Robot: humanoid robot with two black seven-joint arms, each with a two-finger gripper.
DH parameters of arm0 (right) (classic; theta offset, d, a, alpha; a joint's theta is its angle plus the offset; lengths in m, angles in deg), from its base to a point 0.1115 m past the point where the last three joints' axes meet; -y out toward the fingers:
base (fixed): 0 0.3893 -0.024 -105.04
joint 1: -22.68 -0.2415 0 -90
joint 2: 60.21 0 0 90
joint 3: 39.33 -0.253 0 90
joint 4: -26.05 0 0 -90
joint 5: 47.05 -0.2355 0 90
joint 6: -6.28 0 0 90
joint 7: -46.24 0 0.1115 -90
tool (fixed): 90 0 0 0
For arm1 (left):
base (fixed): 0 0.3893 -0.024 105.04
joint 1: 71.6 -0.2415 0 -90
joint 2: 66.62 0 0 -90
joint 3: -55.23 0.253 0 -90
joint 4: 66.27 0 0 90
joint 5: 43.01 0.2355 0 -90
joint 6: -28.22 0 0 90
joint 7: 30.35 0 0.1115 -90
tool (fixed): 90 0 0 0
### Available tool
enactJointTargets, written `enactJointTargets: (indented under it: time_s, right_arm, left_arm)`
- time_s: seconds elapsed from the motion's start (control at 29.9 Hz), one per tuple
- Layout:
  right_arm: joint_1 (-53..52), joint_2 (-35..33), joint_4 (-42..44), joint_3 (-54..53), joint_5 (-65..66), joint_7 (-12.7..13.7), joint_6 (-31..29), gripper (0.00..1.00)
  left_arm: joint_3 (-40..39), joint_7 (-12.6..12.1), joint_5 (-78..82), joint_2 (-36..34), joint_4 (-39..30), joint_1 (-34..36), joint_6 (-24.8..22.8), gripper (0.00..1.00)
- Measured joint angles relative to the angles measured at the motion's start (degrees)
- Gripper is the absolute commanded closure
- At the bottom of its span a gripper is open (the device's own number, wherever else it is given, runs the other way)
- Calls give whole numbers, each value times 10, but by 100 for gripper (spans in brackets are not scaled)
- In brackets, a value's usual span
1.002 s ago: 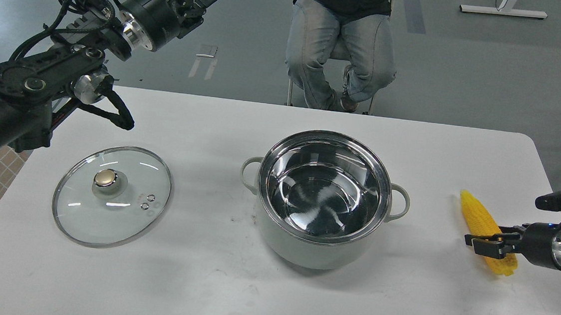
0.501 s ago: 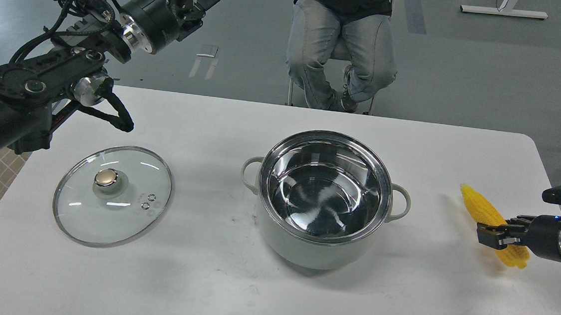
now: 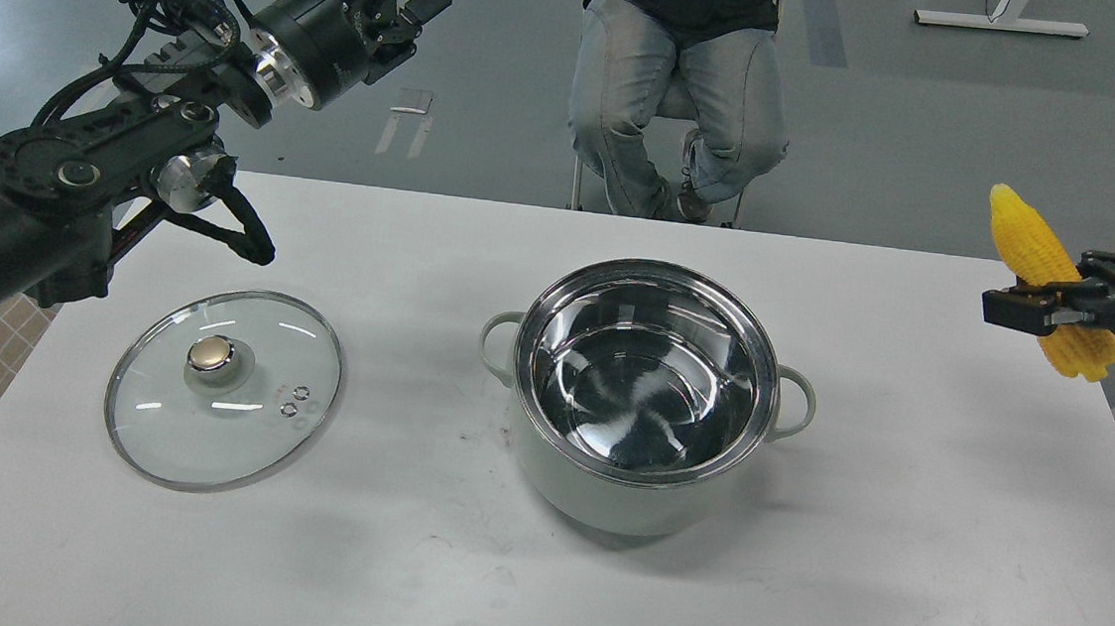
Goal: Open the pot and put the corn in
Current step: 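Lift the corn cob up with the right gripper, then carry the corn cob over the open pot with the right gripper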
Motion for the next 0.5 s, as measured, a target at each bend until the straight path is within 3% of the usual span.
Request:
enactJointTargets:
  time_s: [0.5]
  right_arm:
    - [-166, 156, -24, 132, -10, 0, -8, 100]
  left_arm:
    - [0, 0, 0, 3, 0, 2, 1, 6]
